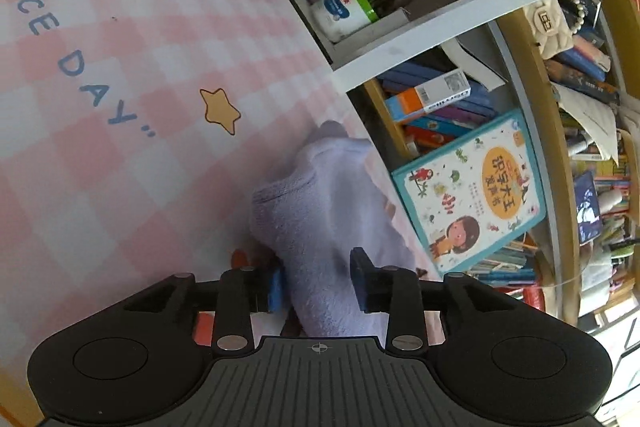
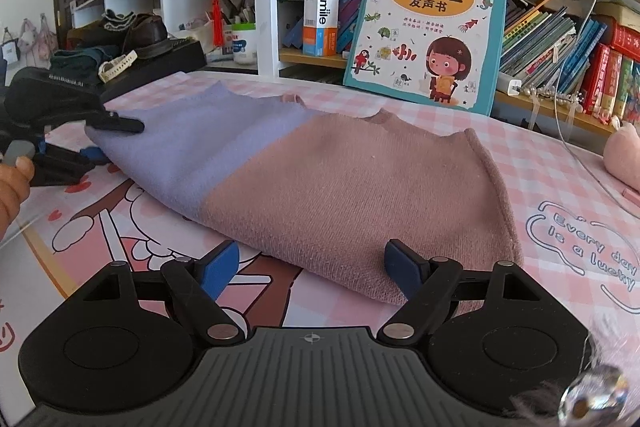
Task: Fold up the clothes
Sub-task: 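Grasp the lavender end of the folded sweater with the left tool, then lift the lavender end with the left tool and fold it over the pink half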
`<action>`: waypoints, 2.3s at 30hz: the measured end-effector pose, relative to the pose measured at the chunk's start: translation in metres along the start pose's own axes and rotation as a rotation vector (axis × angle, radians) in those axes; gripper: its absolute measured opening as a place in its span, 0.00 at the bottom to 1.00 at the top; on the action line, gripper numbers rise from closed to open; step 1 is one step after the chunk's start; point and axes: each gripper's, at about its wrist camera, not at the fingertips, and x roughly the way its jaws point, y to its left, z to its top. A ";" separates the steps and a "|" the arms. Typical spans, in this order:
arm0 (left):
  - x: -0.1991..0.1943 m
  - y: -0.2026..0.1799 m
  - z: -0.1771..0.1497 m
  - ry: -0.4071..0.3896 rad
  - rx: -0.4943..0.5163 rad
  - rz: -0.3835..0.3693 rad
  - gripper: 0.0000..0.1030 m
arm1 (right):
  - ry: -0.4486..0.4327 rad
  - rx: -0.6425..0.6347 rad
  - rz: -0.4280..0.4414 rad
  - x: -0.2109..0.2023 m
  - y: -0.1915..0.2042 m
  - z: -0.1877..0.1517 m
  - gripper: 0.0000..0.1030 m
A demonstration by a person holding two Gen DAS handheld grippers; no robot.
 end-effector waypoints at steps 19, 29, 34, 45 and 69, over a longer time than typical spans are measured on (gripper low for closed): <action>-0.029 0.029 0.036 -0.089 0.060 0.006 0.11 | -0.048 0.041 0.099 0.002 0.014 0.011 0.76; -0.027 0.043 0.043 -0.075 0.025 0.018 0.19 | -0.081 0.032 0.066 0.000 -0.008 0.036 0.76; -0.026 0.045 0.045 -0.070 0.009 0.003 0.19 | -0.028 0.059 0.039 0.013 -0.046 0.038 0.74; -0.027 0.048 0.043 -0.088 0.004 -0.001 0.19 | 0.007 -0.054 0.208 0.046 -0.082 0.032 0.47; -0.036 -0.124 -0.016 -0.223 0.615 -0.055 0.11 | 0.025 -0.082 0.259 0.054 -0.086 0.031 0.43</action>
